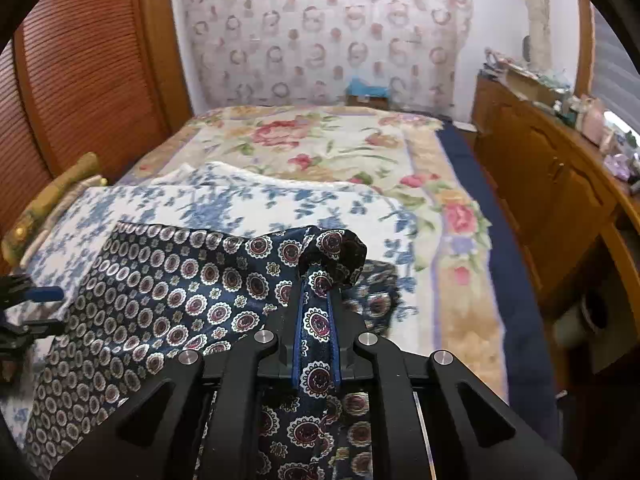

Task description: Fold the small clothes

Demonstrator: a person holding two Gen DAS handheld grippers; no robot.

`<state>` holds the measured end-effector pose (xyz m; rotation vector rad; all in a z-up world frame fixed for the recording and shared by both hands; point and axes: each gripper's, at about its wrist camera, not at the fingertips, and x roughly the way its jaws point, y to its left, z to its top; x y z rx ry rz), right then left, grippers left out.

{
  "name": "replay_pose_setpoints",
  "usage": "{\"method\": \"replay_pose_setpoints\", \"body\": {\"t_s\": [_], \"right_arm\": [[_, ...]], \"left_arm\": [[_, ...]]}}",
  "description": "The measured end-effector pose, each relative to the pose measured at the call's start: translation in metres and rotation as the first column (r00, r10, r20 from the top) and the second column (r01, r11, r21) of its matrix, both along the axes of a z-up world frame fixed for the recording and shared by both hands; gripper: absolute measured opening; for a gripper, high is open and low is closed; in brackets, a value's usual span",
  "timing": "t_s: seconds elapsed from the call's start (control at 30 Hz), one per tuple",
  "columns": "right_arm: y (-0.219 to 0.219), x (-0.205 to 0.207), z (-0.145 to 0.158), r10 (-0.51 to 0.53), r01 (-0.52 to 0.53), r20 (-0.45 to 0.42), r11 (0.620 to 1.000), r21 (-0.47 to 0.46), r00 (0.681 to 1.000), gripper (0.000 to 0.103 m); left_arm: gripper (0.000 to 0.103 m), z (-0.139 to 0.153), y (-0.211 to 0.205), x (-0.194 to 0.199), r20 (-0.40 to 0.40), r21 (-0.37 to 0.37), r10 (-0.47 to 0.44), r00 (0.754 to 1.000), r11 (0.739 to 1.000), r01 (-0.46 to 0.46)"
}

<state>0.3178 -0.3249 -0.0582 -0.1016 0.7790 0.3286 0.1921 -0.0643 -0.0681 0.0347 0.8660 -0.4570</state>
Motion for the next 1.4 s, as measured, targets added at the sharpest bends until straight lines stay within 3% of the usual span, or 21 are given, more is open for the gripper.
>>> {"method": "replay_pose_setpoints", "body": {"t_s": [0.13, 0.2, 0.27, 0.37, 0.73, 1.1, 1.23, 1.4], "right_arm": [[-0.012, -0.001, 0.002, -0.079, 0.079, 0.004, 0.996, -0.042, 0.997, 0.008], [-0.015, -0.001, 0.004, -0.083, 0.083, 0.002, 0.996, -0.036, 0.997, 0.015], [-0.017, -0.002, 0.007, -0.099, 0.099, 0.006, 0.994, -0.050, 0.995, 0.032], [-0.019, -0.009, 0.012, -0.090, 0.091, 0.018, 0.995, -0.042, 0.996, 0.038], [-0.024, -0.078, 0.019, -0.040, 0.041, 0.052, 0.999, -0.008, 0.998, 0.039], [-0.015, -0.153, 0.000, 0.011, -0.011, 0.025, 1.000, 0.016, 1.000, 0.040], [-0.010, -0.175, -0.009, 0.019, -0.019, 0.008, 1.000, 0.005, 1.000, 0.058], [-0.004, -0.198, -0.021, 0.041, -0.041, -0.013, 0.999, -0.015, 0.999, 0.060]], "left_arm": [[0.051, 0.003, -0.001, -0.004, 0.011, 0.006, -0.002, 1.000, 1.000, 0.002], [0.051, 0.005, -0.002, -0.006, 0.013, 0.007, -0.002, 1.000, 1.000, 0.001], [0.051, 0.005, -0.002, -0.007, 0.015, 0.009, 0.002, 1.000, 1.000, -0.002], [0.051, 0.009, -0.004, -0.012, 0.024, 0.014, 0.002, 1.000, 1.000, -0.002], [0.051, 0.021, -0.014, -0.052, 0.069, 0.021, -0.008, 0.998, 1.000, 0.007], [0.051, 0.018, -0.022, -0.102, 0.073, 0.056, -0.046, 0.996, 0.998, 0.042], [0.051, 0.017, -0.019, -0.120, 0.064, 0.048, -0.059, 0.996, 0.997, 0.056], [0.051, 0.009, -0.020, -0.133, 0.030, 0.033, -0.080, 0.996, 0.996, 0.079]]}}
